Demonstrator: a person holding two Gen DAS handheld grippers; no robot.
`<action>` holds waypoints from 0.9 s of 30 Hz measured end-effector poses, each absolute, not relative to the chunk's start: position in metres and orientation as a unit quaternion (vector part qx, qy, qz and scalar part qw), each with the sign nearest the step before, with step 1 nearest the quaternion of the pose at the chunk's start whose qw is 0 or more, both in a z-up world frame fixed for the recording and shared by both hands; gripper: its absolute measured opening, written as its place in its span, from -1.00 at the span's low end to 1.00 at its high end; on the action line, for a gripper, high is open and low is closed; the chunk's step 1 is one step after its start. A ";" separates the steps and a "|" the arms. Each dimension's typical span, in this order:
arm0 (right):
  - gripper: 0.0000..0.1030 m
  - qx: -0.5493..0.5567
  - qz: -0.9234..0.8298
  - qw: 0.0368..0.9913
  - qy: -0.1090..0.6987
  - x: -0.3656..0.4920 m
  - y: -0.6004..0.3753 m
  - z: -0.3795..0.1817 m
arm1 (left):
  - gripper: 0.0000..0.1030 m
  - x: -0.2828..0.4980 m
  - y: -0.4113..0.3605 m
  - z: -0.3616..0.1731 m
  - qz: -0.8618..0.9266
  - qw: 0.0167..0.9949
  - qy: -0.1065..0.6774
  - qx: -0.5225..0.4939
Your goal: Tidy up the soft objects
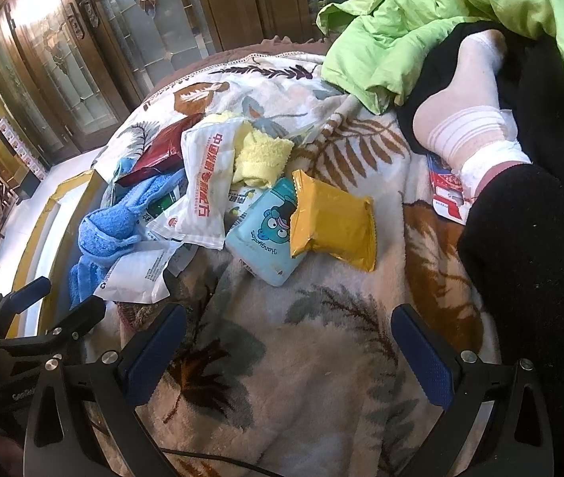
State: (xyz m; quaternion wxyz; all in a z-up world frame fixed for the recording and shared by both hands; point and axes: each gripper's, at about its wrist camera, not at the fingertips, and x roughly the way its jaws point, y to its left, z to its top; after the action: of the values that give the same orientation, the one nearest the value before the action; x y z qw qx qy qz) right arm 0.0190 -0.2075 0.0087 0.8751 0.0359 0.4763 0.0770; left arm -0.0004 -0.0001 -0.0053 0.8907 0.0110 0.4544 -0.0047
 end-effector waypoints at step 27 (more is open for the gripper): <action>0.99 0.048 0.077 0.875 0.476 0.065 -0.226 0.030 | 1.00 0.052 -0.056 -0.015 -0.056 0.856 0.514 -0.007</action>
State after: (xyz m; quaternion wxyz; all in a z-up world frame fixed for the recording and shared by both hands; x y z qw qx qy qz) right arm 0.0651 -0.2259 0.0297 0.8749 0.0481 0.4758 0.0765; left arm 0.0520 -0.0557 -0.0148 0.8558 -0.0069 0.5141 -0.0561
